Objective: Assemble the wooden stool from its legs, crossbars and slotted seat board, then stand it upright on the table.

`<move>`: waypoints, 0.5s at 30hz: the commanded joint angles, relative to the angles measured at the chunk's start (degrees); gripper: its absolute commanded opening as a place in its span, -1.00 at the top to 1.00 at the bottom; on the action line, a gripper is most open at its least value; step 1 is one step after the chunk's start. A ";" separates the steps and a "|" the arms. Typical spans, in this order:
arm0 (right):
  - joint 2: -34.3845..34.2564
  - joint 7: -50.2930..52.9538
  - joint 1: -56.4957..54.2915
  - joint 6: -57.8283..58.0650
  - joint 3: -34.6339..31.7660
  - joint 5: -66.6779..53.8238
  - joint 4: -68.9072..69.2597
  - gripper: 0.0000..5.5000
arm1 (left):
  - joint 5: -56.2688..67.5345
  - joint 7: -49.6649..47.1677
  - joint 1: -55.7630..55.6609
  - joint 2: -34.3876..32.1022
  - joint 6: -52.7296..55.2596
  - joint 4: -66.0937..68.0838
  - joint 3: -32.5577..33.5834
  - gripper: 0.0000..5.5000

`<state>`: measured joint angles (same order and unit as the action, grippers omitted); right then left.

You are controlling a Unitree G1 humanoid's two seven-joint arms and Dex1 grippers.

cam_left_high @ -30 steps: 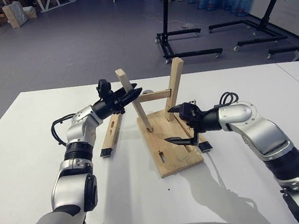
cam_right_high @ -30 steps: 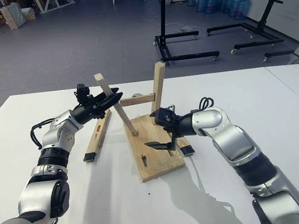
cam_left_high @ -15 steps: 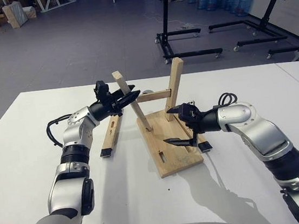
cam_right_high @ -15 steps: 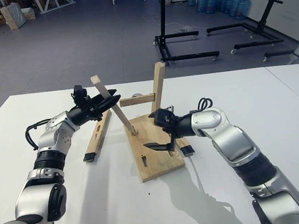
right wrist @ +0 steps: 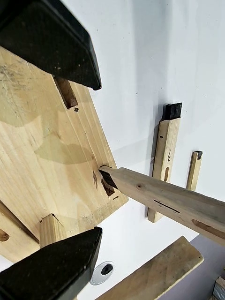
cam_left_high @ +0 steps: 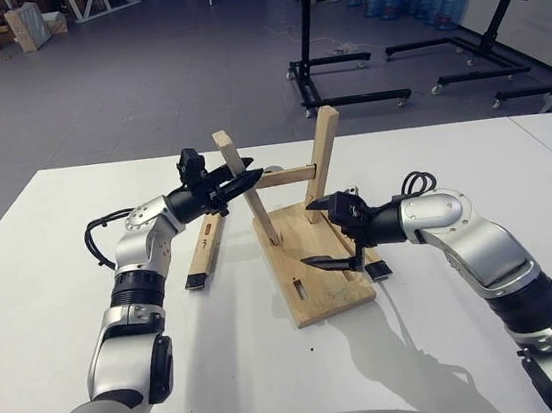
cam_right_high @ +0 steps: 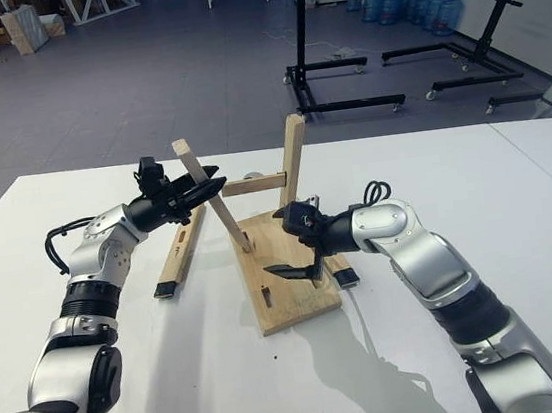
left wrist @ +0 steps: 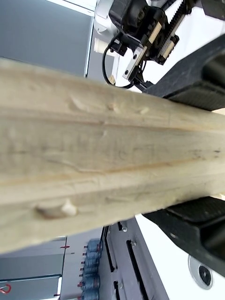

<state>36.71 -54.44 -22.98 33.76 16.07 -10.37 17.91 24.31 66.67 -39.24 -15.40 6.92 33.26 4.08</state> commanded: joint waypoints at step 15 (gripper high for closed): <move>-0.02 0.22 0.17 0.53 0.85 -0.70 0.71 -0.96 | -3.86 0.51 0.63 -1.68 -4.43 2.65 -4.61 0.27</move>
<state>36.65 -54.41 -22.98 33.77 16.42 -11.02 17.94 23.81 67.06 -39.45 -15.79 1.17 34.57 1.18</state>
